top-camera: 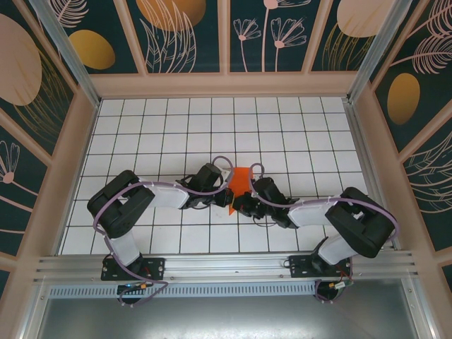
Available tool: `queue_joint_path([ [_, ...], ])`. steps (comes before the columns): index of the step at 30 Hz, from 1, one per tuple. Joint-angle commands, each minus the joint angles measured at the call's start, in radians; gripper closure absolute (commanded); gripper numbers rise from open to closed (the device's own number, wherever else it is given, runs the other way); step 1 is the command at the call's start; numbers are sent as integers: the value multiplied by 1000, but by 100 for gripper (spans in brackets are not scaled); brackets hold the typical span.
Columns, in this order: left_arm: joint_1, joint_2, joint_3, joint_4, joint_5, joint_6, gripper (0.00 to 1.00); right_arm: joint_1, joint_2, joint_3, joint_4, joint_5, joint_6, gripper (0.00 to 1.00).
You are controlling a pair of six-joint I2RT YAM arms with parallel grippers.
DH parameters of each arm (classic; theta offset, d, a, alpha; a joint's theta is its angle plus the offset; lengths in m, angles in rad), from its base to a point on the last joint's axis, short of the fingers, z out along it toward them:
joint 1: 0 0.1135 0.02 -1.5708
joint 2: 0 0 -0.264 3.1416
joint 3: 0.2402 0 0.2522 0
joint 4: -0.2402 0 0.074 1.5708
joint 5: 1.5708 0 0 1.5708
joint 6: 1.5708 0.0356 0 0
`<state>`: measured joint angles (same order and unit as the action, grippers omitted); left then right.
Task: Fold a paper plane with a square sheet of paper (pick it up from the middle)
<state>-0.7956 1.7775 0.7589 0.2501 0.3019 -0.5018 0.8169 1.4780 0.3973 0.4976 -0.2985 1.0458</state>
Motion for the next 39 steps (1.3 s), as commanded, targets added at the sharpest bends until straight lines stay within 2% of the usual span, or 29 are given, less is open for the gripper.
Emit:
queue_joint_path([
  [1,4,7,-20,-88,-25,9,95,-26,18,-7,48,-6,-27,93],
  [4,4,6,-21,-88,-24,12,95,-42,54,-24,91,-24,-21,93],
  [16,5,7,-26,-91,-29,14,95,-44,104,-30,43,-9,-33,92],
  [26,4,0,-28,-93,-30,17,95,-112,-40,-22,24,-44,-60,91],
  [35,4,3,-24,-97,-27,20,95,-159,59,-19,82,-90,-76,91],
  [39,4,5,-26,-98,-30,22,95,-159,103,-18,27,-41,-76,91],
])
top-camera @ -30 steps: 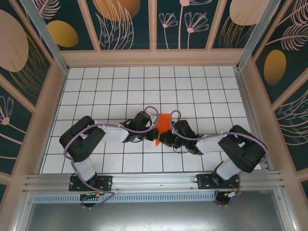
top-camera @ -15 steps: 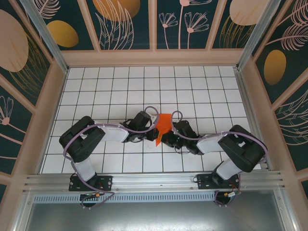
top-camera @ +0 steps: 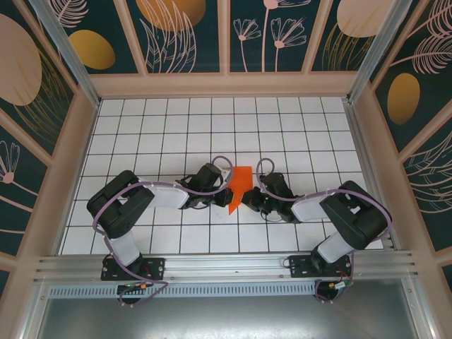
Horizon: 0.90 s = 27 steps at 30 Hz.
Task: Fold a paper plane with a square sheet of paper (pick it up from the middle)
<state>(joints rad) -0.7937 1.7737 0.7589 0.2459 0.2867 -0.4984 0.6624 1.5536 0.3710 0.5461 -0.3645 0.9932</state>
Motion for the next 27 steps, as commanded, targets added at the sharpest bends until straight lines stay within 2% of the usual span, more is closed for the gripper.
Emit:
queue_joint_path([
  [1,2,7,-27,-95,-15,18,95,-3,32,8,-39,37,-22,91],
  [11,3,4,-30,-100,-22,20,95,-42,-87,57,-95,15,-64,90],
  [18,4,7,-27,-100,-20,24,95,-96,-15,68,-34,-57,-78,90],
  [27,3,6,-27,-105,-25,27,95,-99,95,89,-114,13,-83,91],
])
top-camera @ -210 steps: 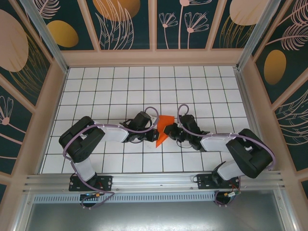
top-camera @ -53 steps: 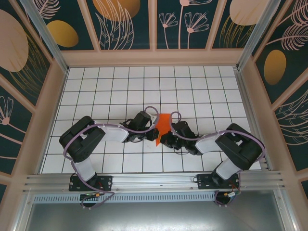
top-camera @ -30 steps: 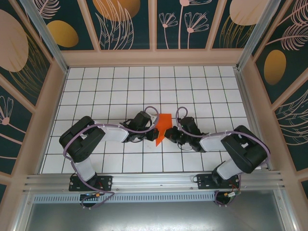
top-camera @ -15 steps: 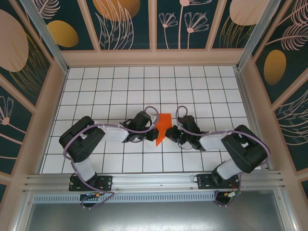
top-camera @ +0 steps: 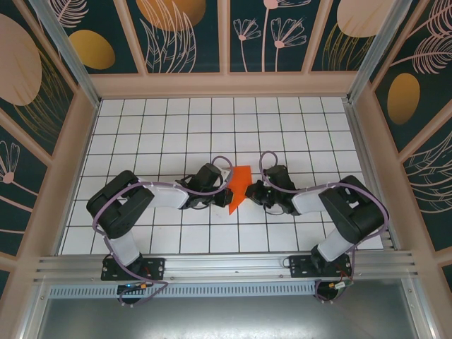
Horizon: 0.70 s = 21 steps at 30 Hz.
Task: Fold a paper plane with a square sheet of paper (pick it up from the middle)
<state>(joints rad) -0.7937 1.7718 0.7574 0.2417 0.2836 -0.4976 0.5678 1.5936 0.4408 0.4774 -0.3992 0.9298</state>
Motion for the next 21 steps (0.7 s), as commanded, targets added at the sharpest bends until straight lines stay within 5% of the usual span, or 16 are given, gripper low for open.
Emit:
queue_joint_path([
  [1,2,6,-26,-104,-24,27,95,-5,45,23,-39,38,-18,91],
  [9,3,0,-29,-112,-31,34,96,-53,-81,47,-31,-26,-48,90],
  [21,2,2,-22,-114,-29,32,96,-70,55,44,6,-32,-60,90],
])
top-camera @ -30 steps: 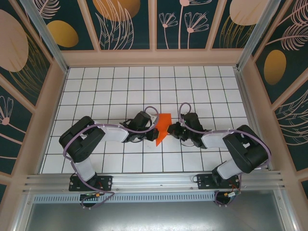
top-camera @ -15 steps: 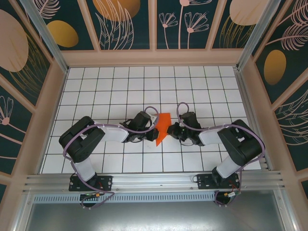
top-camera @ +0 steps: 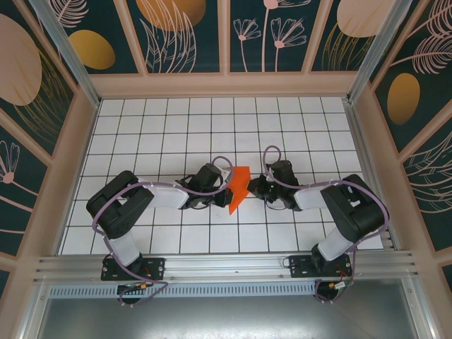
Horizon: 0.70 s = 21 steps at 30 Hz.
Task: Fold a paper plane with a square sheet of paper (pick it up from the middle)
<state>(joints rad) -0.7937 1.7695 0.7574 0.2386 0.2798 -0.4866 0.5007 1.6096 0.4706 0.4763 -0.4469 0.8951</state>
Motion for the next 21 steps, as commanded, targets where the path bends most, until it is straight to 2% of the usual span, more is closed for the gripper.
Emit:
queue_joint_path([
  [1,2,3,-22,-113,-27,21,96,-4,51,16,-22,42,-28,90],
  [6,2,2,-26,-116,-30,25,96,-3,70,16,-42,43,-25,90],
  [13,2,-4,-27,-119,-32,26,96,-33,-62,69,-108,14,-59,90],
  [21,2,-6,-23,-121,-33,27,96,-37,14,41,-42,-26,-38,90],
])
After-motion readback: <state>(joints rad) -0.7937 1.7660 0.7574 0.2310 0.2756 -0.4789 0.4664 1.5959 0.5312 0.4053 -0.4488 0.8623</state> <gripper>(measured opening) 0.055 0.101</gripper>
